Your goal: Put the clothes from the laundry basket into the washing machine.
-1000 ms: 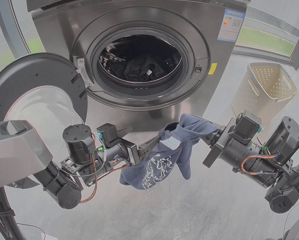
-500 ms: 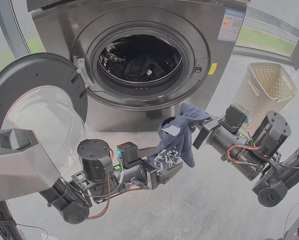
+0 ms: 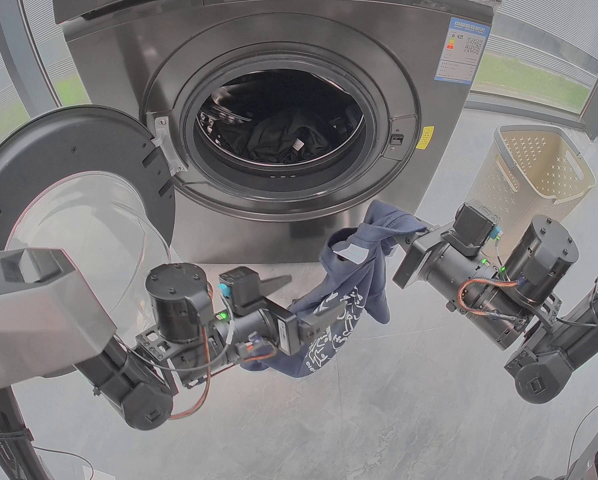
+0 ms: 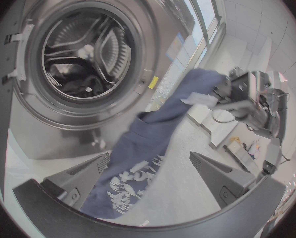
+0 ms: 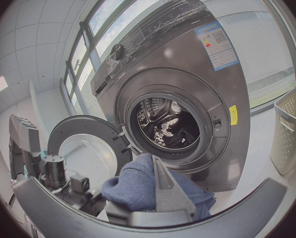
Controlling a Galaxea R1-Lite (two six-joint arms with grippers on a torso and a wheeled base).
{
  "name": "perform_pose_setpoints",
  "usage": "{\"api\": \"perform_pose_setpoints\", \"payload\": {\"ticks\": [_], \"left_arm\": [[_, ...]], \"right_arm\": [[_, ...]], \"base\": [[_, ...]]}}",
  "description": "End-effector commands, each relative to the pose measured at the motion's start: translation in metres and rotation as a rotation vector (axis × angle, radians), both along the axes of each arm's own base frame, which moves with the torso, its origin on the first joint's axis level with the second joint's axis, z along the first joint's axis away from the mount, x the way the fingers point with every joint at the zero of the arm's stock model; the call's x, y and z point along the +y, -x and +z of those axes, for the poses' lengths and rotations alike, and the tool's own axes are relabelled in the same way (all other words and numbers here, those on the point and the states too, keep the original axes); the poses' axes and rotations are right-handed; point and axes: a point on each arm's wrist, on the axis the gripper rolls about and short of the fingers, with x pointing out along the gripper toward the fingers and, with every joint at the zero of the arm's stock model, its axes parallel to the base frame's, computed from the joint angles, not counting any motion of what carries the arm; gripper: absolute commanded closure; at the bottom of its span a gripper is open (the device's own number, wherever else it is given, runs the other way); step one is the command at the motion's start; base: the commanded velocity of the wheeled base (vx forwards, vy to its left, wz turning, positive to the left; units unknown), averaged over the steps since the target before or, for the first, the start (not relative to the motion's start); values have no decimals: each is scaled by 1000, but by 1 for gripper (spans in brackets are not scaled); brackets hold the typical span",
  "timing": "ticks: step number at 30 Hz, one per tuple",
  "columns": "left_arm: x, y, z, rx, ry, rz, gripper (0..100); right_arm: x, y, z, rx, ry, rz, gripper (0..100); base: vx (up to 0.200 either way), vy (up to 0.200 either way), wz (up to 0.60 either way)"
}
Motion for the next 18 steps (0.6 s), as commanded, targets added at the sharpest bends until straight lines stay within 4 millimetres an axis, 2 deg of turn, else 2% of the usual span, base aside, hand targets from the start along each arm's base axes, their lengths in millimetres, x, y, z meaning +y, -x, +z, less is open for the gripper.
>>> {"api": "perform_pose_setpoints", "payload": {"ticks": [1, 5, 11, 17, 18], "left_arm": [[25, -28, 14, -60, 23, 119, 0], [24, -39, 10, -57, 22, 134, 0], [4, -46, -7, -37, 10, 97, 0], [-9, -38, -13, -16, -8, 55, 0], [-14, -31, -13, -13, -12, 34, 0]], "right_arm": [[-6, 5, -3, 8, 21, 25, 100], [0, 13, 0, 0, 16, 60, 100], [7, 19, 7, -23, 0, 84, 100], [8, 13, 15, -50, -23, 72, 100], [8, 11, 19, -65, -34, 67, 100]], "base": [[0, 0, 0], [0, 0, 0], [0, 0, 0], [0, 0, 0], [0, 0, 0]]}}
